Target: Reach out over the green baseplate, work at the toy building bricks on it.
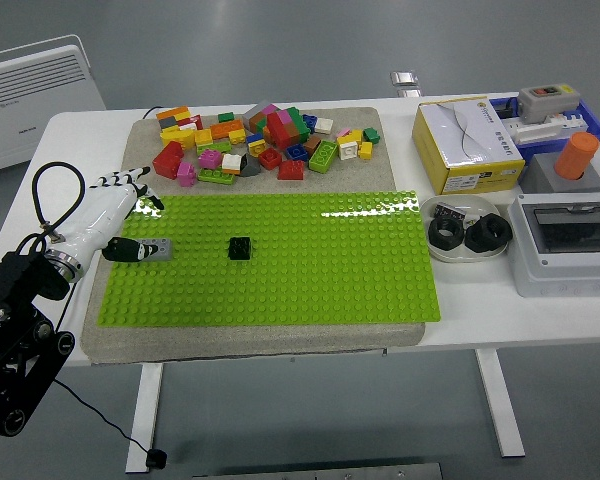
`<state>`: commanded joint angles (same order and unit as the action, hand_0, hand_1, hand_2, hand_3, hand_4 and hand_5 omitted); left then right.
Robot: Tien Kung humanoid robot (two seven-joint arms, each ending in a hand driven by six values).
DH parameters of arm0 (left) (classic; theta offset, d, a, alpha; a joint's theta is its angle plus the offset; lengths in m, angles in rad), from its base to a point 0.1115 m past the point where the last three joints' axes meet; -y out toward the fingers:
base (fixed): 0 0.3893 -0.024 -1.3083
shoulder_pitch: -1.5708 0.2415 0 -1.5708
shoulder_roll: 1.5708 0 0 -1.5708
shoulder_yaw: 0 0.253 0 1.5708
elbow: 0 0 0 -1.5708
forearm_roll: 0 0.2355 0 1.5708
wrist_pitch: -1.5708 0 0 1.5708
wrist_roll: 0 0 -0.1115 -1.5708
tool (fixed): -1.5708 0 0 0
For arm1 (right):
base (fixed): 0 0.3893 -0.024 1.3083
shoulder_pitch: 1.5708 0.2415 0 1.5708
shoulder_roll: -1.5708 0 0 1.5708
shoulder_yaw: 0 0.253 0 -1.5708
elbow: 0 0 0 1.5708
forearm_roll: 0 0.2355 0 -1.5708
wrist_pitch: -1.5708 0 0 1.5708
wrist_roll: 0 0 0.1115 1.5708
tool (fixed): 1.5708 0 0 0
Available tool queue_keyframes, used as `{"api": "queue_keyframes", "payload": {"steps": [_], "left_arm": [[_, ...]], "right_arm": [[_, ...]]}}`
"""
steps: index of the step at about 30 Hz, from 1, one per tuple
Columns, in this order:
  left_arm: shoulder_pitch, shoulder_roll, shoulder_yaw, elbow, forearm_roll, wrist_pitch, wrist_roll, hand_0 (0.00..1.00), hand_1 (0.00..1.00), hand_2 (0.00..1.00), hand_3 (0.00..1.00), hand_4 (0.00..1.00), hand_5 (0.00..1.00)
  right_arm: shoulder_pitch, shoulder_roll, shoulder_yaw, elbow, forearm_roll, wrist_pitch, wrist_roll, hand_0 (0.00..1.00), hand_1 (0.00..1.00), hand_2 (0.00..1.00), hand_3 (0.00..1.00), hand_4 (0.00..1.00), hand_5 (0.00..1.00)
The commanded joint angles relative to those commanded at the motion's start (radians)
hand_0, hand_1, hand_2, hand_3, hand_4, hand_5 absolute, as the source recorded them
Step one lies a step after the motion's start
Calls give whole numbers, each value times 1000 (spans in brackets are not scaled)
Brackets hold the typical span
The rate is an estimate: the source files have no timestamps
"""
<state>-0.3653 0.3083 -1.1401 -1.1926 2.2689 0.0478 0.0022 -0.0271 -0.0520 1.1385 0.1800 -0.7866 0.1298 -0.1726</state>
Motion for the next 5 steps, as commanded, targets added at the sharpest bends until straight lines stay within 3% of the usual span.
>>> {"api": "queue_keyframes", "payload": {"steps": [5], "left_arm": [[-24,11,24,40,0,-23,12,998,998,998,629,925,68]], "right_arm": [[2,-4,8,0,-11,5,1,726,729,849,998,901,998]]}}
